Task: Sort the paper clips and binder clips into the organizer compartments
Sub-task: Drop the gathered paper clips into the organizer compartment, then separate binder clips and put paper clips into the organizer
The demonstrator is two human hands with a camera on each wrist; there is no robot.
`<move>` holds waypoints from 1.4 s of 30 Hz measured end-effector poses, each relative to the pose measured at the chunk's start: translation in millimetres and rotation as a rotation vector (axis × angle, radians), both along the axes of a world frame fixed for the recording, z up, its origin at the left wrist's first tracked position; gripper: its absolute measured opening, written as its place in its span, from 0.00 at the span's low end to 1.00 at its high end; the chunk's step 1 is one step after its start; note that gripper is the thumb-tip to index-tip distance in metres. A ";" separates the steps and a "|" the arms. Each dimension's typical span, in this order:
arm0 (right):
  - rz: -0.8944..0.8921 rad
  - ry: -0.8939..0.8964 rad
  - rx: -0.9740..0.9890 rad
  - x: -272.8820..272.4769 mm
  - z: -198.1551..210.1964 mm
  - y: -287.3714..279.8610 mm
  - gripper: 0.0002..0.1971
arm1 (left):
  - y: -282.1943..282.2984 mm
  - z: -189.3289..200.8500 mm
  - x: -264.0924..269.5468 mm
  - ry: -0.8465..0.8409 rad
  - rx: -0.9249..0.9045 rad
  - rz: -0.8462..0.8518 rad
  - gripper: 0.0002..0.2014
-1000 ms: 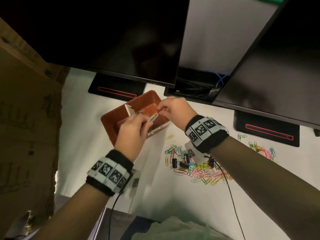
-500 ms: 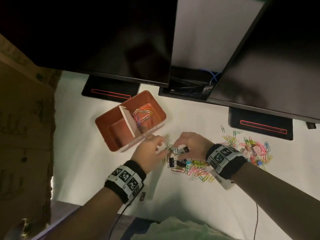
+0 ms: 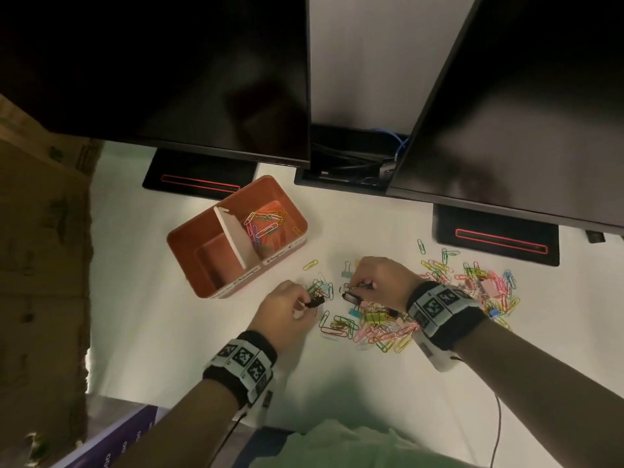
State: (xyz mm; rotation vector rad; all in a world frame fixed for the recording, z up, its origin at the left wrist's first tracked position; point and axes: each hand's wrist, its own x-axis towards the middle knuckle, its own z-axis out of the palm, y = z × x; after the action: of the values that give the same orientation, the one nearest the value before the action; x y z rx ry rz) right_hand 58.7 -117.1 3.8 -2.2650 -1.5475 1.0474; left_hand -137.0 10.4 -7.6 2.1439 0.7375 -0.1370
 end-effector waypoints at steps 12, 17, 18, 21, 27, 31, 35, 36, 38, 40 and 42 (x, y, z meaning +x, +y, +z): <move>-0.068 -0.092 0.152 -3.3 3.3 2.9 0.08 | 4.3 -6.5 -22.8 -0.054 0.238 0.013 0.13; 0.070 0.033 -0.074 -35.6 -3.0 12.4 0.18 | -17.7 -8.7 1.6 0.026 0.074 -0.007 0.24; 0.062 -0.025 -0.082 -38.5 -5.4 16.0 0.20 | -18.9 -13.0 6.5 0.052 0.065 0.024 0.25; 0.027 -0.168 -0.095 -42.4 -13.0 26.3 0.24 | -17.4 -23.3 14.6 0.082 0.083 0.092 0.21; -0.114 -0.051 -0.139 -43.5 -23.6 36.5 0.19 | -4.5 -33.8 16.3 0.095 0.114 0.055 0.07; -0.242 0.108 -0.145 -40.0 -25.6 33.0 0.13 | -0.4 -33.9 15.2 0.085 0.095 0.056 0.04; -0.286 0.134 -0.153 -37.4 -25.9 28.2 0.10 | 2.6 -31.8 11.4 0.067 0.085 0.054 0.03; -0.268 0.110 -0.160 -36.8 -24.7 28.1 0.10 | 3.8 -30.2 10.2 0.057 0.083 0.067 0.03; -0.209 0.065 -0.171 -34.6 -21.5 28.1 0.10 | 6.9 -26.2 6.0 0.031 0.065 0.093 0.03; -0.154 0.030 -0.154 -31.4 -17.9 29.1 0.08 | 10.6 -21.1 -1.3 0.001 0.044 0.077 0.01; -0.122 0.000 -0.094 -28.6 -14.7 33.0 0.06 | 13.8 -19.3 -10.8 -0.036 0.028 0.017 0.02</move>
State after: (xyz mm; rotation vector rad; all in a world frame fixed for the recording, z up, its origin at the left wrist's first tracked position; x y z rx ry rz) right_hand 30.1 -84.1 -11.0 -2.3879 -1.3670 1.1075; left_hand -147.8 24.2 -26.8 2.1611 0.7406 -0.0795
